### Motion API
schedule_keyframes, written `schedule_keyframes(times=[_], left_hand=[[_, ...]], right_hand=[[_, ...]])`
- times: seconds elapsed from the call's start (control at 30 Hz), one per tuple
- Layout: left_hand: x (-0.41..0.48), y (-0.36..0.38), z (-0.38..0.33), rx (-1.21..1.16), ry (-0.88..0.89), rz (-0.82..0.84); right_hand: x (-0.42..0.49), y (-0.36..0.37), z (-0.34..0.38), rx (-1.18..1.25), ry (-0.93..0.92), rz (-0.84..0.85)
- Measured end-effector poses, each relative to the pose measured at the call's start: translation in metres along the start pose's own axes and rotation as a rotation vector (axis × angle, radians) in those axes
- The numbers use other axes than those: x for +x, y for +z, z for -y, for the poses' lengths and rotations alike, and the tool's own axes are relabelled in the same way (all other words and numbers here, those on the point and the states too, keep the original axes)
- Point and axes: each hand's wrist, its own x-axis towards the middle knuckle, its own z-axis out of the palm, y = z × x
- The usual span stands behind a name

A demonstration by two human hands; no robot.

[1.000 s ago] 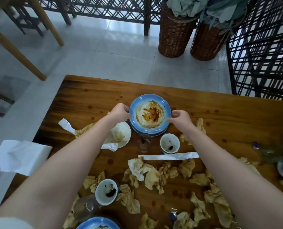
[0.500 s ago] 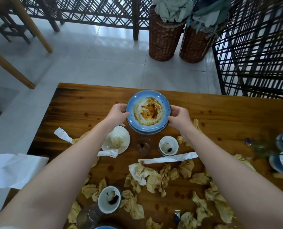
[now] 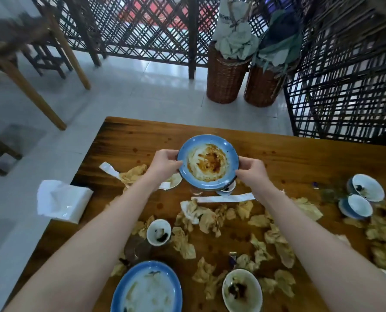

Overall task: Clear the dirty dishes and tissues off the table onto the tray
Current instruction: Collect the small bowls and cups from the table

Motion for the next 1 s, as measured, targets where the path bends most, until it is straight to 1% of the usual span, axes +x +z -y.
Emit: schedule_keyframes(times=[0.2,0.33,0.4,0.53,0.77,1.0], left_hand=[[-0.097,-0.009,0.020,-0.011,-0.014,-0.018],[-0.165,-0.020,0.045,-0.044,-0.012,-0.035],[-0.195,-0.026,0.059,-0.047,-0.037,-0.067],[-0.241,-0.037,0.091,-0.123,-0.087,-0.072],[-0.287,-0.055,0.134,-0.183,-0.156,-0.073],[-0.297,-0.072,0.172,-0.115,-0.252,-0.035]], right_hand=[[-0.083,0.008,-0.014,-0.017,-0.015,0.052],[-0.142,0.020,-0.032,-0.011,-0.026,0.121],[-0.166,0.030,-0.042,0.001,-0.015,0.149],[-0.202,0.050,-0.060,-0.027,0.017,0.186],[-0.243,0.084,-0.087,-0.063,0.075,0.184],[-0.265,0.120,-0.111,-0.044,0.127,0.132]])
